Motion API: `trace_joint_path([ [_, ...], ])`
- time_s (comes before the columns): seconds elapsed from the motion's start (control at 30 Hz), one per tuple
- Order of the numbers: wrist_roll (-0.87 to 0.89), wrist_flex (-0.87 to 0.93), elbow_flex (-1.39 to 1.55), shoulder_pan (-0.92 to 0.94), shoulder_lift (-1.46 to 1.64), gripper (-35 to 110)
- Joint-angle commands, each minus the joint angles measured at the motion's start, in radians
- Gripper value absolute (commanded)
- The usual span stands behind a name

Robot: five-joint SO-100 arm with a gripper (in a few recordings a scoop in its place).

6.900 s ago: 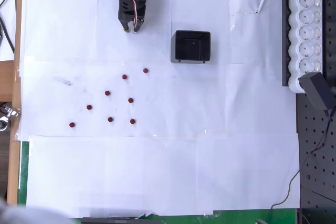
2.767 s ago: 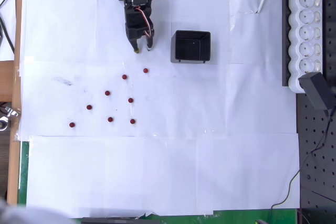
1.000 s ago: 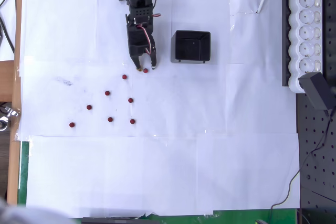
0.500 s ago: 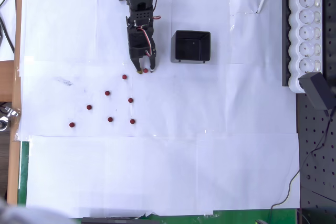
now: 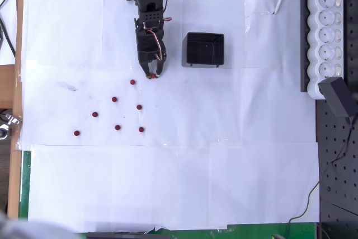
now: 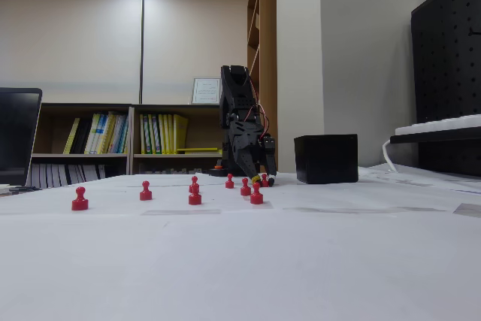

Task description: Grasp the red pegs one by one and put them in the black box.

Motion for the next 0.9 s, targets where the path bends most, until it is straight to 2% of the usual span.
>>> trace_joint_path([
  [0.0, -0.097, 0.253, 0.084, -0.009, -0.106, 0],
  [0.2, -0.321, 0.778, 0.367, -0.055, -0.276, 0],
  [0.4, -0.509, 1.184, 0.784, -0.126, -0.324, 0],
  [0.57, -0.641, 1.476, 1.075, -0.264, -0.321, 0],
  [0.67, -0.755, 1.578, 1.183, -0.364, -0.293, 0],
  [0.87, -0.87, 1.591, 1.154, -0.534, -0.173, 0],
])
